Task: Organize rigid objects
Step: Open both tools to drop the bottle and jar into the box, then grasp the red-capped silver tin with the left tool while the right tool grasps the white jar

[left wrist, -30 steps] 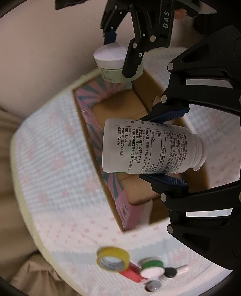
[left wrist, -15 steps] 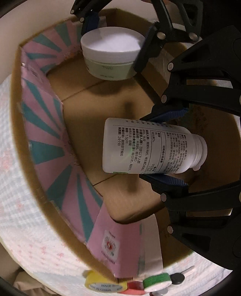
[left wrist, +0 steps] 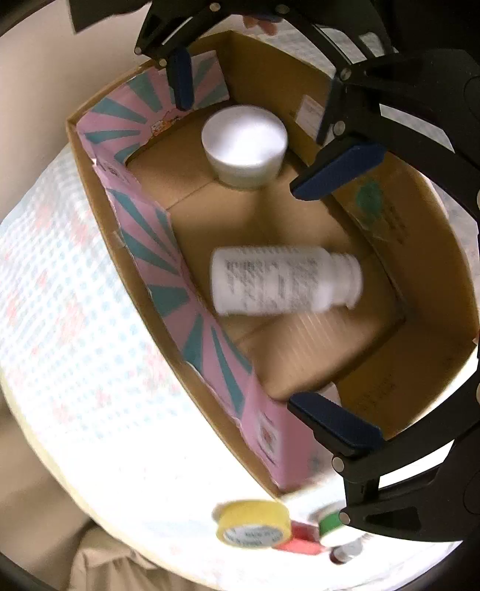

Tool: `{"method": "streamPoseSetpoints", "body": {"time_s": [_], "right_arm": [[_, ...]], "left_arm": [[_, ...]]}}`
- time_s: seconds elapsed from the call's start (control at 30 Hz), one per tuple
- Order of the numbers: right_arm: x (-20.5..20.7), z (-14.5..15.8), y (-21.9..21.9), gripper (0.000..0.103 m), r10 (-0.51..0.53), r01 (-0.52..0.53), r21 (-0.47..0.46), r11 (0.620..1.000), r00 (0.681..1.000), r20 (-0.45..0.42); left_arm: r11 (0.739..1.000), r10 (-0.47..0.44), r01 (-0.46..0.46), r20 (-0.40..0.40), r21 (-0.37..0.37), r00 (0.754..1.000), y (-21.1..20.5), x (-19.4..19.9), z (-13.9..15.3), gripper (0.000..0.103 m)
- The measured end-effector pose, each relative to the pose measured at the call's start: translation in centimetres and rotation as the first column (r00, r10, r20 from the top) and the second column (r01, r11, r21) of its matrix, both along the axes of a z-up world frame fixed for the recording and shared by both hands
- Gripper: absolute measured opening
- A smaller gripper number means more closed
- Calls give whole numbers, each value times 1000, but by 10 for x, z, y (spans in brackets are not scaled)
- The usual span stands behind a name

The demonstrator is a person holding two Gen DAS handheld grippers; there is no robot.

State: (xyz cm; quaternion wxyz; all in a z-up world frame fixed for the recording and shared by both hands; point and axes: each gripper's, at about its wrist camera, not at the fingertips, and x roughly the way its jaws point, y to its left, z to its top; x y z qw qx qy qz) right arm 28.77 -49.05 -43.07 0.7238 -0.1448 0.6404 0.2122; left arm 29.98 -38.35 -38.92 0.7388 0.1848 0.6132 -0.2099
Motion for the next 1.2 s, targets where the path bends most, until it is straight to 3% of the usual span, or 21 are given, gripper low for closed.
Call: {"method": "streamPoseSetpoints", "body": {"time_s": [0.13, 0.43, 0.77, 0.9, 1.2], "right_arm": [[-14, 18, -4, 103, 49, -50, 9, 999, 994, 94], [-29, 39, -9, 103, 17, -15, -15, 1000, 994, 112], [-36, 73, 0, 103, -56, 55, 8, 998, 987, 151], [-48, 101, 6, 103, -89, 85, 26, 996, 981, 172], [-86, 164, 30, 103, -166, 160, 48, 986, 960, 227]], "left_arm": [[1000, 26, -26, -10, 12, 1000, 13, -7, 2, 103], [999, 51, -52, -21, -6, 998, 22, -19, 15, 103], [998, 61, -60, 28, -34, 998, 32, -44, 77, 103], [994, 89, -85, 55, -65, 995, 48, -63, 107, 103], [970, 206, -188, 108, -151, 973, 133, -120, 168, 103]]}}
